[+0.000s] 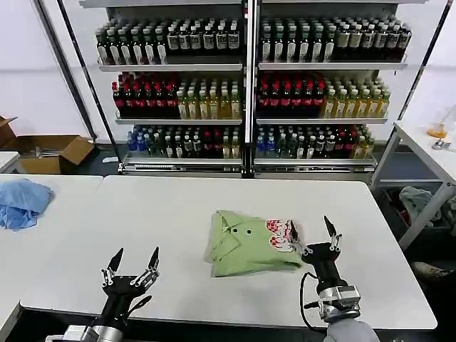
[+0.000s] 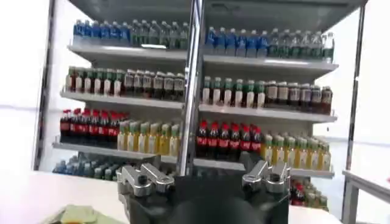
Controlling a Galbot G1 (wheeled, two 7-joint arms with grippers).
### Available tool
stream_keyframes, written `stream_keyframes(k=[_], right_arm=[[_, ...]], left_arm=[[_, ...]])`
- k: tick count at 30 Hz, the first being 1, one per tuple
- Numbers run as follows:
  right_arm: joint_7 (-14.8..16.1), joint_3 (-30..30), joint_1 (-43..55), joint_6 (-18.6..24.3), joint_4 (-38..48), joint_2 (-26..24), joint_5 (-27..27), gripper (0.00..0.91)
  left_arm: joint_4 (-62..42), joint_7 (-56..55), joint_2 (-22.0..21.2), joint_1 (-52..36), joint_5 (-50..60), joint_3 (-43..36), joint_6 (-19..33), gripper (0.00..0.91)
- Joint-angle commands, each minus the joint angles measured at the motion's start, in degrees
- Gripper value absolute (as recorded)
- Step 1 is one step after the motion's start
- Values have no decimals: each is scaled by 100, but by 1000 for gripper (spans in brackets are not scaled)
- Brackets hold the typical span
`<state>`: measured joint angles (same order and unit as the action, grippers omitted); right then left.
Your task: Fold and organize the clothes.
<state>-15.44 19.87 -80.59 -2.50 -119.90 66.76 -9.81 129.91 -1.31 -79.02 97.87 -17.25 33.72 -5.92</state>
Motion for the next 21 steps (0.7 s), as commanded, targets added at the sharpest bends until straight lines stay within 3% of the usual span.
stream_keyframes(k=[1,21], right_arm=[[-13,111,-726,302,-465,28,240,907],[-195,345,-999,286,-801,-41,692,907]], left_arm=[[63,112,62,-27,-35,6,-49,907],[380,283,208,240,-113,305,-148,907]])
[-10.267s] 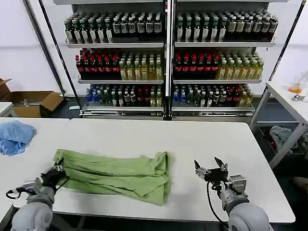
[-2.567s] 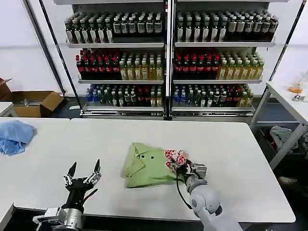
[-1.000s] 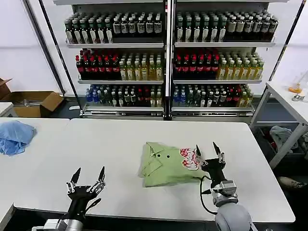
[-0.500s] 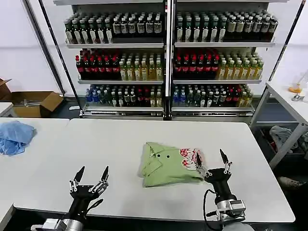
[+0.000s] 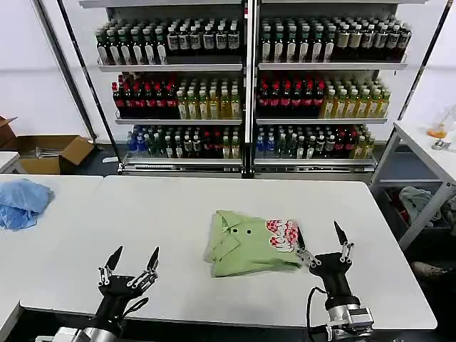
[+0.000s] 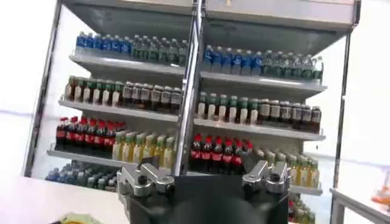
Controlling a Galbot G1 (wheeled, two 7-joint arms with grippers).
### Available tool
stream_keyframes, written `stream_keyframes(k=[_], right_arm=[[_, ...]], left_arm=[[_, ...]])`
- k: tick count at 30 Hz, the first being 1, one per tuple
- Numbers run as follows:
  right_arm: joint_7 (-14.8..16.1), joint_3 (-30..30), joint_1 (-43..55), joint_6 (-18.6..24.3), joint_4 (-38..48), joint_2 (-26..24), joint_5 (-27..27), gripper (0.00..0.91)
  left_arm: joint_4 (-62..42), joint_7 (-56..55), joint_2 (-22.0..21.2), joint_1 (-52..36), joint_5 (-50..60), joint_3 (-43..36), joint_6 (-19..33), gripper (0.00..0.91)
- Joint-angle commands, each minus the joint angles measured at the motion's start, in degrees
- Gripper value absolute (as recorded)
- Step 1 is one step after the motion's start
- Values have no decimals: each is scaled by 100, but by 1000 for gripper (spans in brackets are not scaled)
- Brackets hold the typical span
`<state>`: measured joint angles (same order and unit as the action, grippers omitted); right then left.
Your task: Fold and organize the clothes.
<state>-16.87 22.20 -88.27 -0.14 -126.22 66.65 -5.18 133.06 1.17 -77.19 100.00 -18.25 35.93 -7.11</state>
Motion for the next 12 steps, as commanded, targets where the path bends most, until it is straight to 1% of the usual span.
stream_keyframes(k=[1,4,5,7,8,11,12], right_arm=[[-69,118,-247,63,-175,-37,252,907],[-127,145,-281,109,-210,-56,257,907],[-190,150,-278,123,-202,-54,277,907],[-211,146,-285,58,-202,-54,218,907],[-167,143,-301,-133,-219,-49,106,907],[-31,123,-344,-360,-251,-37,-277,907],[-36,128,-359,-496,-270,-18,-263,907]], left_arm=[[59,36,22,13,-7,79,-30,907],[56,56,3,18,39,48,-23,907],[62,67,-2,31,45,36,-21,907],[64,75,-5,38,53,28,-18,907],[60,75,-5,34,61,27,-19,907],[57,76,-3,12,74,24,-23,907],[58,75,-3,5,78,27,-27,907]])
